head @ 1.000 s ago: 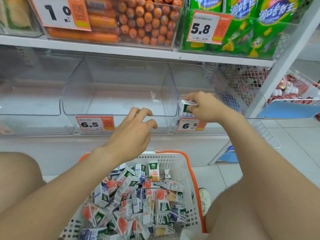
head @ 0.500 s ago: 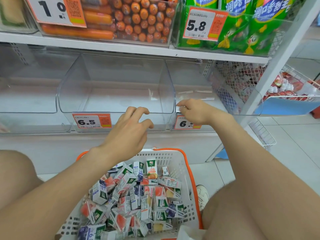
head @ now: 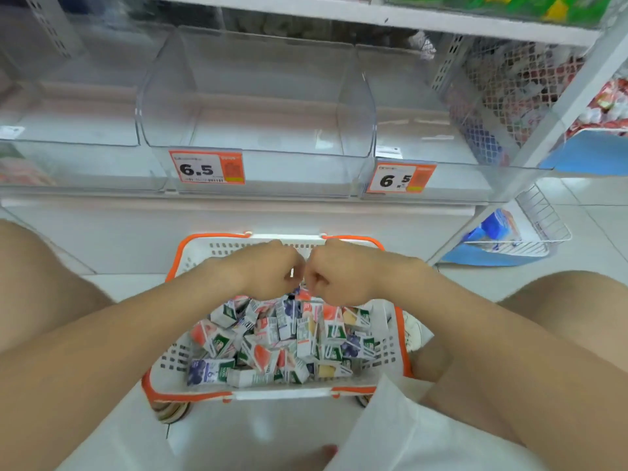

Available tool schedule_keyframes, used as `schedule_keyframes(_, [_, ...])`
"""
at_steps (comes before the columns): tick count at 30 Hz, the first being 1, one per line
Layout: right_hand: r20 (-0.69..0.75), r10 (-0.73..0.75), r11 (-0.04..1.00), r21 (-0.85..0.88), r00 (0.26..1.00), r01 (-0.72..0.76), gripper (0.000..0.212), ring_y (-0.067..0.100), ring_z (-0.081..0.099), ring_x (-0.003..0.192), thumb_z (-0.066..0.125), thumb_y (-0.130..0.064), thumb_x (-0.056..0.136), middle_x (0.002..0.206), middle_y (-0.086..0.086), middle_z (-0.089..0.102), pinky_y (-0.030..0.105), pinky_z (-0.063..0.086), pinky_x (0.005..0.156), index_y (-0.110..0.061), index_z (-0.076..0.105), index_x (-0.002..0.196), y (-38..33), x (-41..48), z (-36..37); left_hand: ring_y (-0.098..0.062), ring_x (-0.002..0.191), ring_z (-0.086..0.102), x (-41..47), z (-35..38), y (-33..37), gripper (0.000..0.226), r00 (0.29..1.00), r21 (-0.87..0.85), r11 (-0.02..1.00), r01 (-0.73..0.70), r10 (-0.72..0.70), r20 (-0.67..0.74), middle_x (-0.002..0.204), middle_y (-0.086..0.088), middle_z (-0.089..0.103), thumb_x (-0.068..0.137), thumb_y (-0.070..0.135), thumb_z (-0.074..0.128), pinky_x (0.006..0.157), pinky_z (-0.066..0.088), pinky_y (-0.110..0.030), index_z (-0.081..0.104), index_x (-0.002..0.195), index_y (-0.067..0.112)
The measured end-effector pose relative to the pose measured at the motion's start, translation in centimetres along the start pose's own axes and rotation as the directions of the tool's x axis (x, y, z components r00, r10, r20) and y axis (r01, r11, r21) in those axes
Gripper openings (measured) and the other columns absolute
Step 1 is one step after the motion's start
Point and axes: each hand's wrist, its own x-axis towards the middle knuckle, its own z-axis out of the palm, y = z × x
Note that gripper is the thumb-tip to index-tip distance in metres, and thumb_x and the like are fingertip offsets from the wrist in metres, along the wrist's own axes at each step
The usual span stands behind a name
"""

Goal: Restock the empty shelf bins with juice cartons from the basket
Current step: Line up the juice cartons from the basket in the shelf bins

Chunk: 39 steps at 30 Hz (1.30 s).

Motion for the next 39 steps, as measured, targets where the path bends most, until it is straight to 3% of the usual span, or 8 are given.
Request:
schedule_keyframes(8, [0.305,0.218,0.976,-0.088,0.927,-0.201,0.028,0.022,0.051,0.062,0.051,0.001,0.095,0.072,0.006,0.051,0.037,0.051,0.063,-0.011,0.049,0.07,3.2,3.2,9.0,-0.025,0.088,0.063,2.6,8.8,-2.2,0.015,0.92,0.197,0.98,0.03,-0.104,0.378,0.107,-0.005,0.065,0.1,0.023,0.054,0.072,0.054,-0.042,0.062,0.109,0.013])
schedule_keyframes(10, [0.324,0.256,0.967,-0.092,0.911,-0.239,0.011,0.023,0.061,0.076,0.052,-0.007,0.101,0.093,0.011,0.064,0.038,0.056,0.07,-0.009,0.062,0.103,4.4,3.7,10.8,-0.028,0.1,0.061,3.1,10.2,-2.7,0.03,0.933,0.265,0.96,0.09,-0.174,0.315,0.123,-0.012,0.057,0.099,0.016,0.057,0.08,0.055,-0.046,0.056,0.128,0.01])
schedule_keyframes(13, [0.423,0.257,0.957,0.012,0.869,-0.289,0.049,0.022,0.061,0.086,0.05,-0.019,0.106,0.106,0.006,0.062,0.036,0.052,0.074,-0.019,0.037,0.154,5.4,4.3,13.1,-0.039,0.131,0.043,4.1,11.1,-3.7,0.065,0.976,0.331,0.924,0.189,-0.213,0.038,0.147,-0.019,0.031,0.091,0.006,0.063,0.103,0.044,-0.052,0.033,0.149,0.01])
schedule_keyframes(18, [0.405,0.289,0.934,0.079,0.867,-0.349,0.052,0.02,0.057,0.106,0.052,-0.01,0.105,0.151,0.01,0.05,0.028,0.044,0.075,-0.018,0.041,0.155,5.1,5.1,15.4,-0.032,0.109,0.058,6.1,11.8,-6.7,0.056,0.967,0.139,0.962,0.235,-0.246,0.065,0.135,-0.014,0.04,0.09,-0.004,0.065,0.078,0.053,-0.044,0.044,0.14,0.007])
schedule_keyframes(22, [0.371,0.341,0.909,0.104,0.864,-0.403,0.05,0.023,0.058,0.092,0.053,-0.007,0.102,0.134,0.01,0.061,0.03,0.046,0.071,-0.023,0.043,0.149,4.9,5.4,16.1,-0.034,0.111,0.062,6.7,12.6,-8.2,0.036,0.968,0.054,0.974,0.22,-0.225,0.111,0.126,-0.014,0.053,0.105,0.023,0.061,0.088,0.054,-0.046,0.048,0.135,0.008])
schedule_keyframes(26, [0.389,0.34,0.902,0.123,0.856,-0.414,0.04,0.022,0.058,0.086,0.044,-0.011,0.104,0.131,0.011,0.061,0.028,0.044,0.069,-0.016,0.047,0.143,4.5,5.8,14.4,-0.029,0.094,0.062,7.3,12.9,-8.2,0.026,0.973,0.045,0.972,0.231,-0.231,0.005,0.097,-0.007,0.05,0.101,0.011,0.066,0.076,0.053,-0.044,0.051,0.122,0.008])
schedule_keyframes(34, [0.117,0.315,0.814,0.476,0.942,-0.332,0.037,0.02,0.046,0.064,0.035,-0.018,0.108,0.107,0.024,0.068,0.032,0.039,0.062,0.004,0.061,0.122,2.5,5.8,7.5,-0.033,0.113,0.062,5.7,9.2,-8.3,0.035,0.947,-0.28,0.91,0.306,-0.321,-0.01,0.126,-0.017,0.062,0.107,0.01,0.05,0.09,0.051,-0.041,0.052,0.141,0.003])
schedule_keyframes(39, [-0.057,0.234,0.814,0.558,0.971,-0.163,0.013,0.018,0.052,0.056,0.054,-0.027,0.103,0.072,0.003,0.062,0.031,0.041,0.057,-0.019,0.049,0.113,1.0,4.2,3.3,-0.024,0.071,0.058,2.5,3.7,-7.5,0.021,0.92,-0.61,0.738,0.287,-0.39,-0.039,0.087,-0.009,0.065,0.109,0.023,0.05,0.072,0.057,-0.047,0.058,0.127,0.016])
